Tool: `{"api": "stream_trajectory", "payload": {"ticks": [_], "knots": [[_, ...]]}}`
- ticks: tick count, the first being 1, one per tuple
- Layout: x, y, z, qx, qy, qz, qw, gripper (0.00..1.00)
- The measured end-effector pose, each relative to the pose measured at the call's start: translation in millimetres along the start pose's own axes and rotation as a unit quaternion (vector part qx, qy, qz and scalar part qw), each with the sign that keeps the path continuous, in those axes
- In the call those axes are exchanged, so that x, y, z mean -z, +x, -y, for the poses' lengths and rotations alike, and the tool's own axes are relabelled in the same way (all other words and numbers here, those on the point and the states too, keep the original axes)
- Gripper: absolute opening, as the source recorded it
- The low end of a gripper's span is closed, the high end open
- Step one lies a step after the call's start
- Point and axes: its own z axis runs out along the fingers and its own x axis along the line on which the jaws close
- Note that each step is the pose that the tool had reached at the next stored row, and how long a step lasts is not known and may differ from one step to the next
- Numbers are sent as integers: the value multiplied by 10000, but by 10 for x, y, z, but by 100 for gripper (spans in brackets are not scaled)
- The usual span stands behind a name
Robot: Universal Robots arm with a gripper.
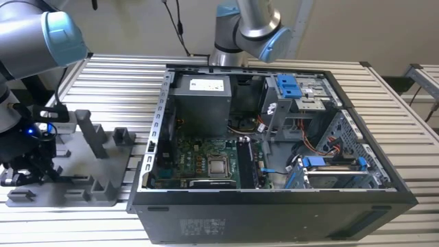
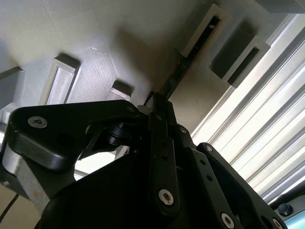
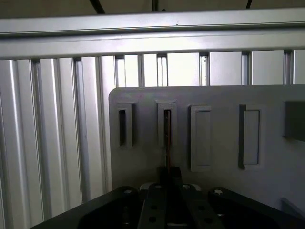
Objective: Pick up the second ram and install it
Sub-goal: 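Pick up the second ram and move it above second insertion slot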
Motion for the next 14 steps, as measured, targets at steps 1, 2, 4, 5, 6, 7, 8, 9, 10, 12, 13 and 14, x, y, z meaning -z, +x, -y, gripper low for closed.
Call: {"api": "stream_trajectory", "payload": {"ticks": [1, 2, 4, 5, 6, 7, 8, 9, 10, 12, 13, 14], "knots": [[0, 0, 0, 0, 0, 0, 10000, 14], [0, 0, 0, 0, 0, 0, 10000, 14], [5, 0, 0, 0, 1, 1, 10000, 14], [16, 1, -1, 0, -1, 0, 10000, 14], [31, 0, 0, 0, -1, 0, 10000, 14], [49, 0, 0, 0, 0, 0, 10000, 14], [67, 0, 0, 0, 0, 0, 10000, 14], [86, 0, 0, 0, 0, 0, 10000, 14], [103, 0, 0, 0, 0, 0, 10000, 14], [135, 0, 0, 0, 0, 0, 10000, 14], [150, 0, 0, 0, 0, 0, 10000, 14], [162, 0, 0, 0, 0, 0, 10000, 14]]}}
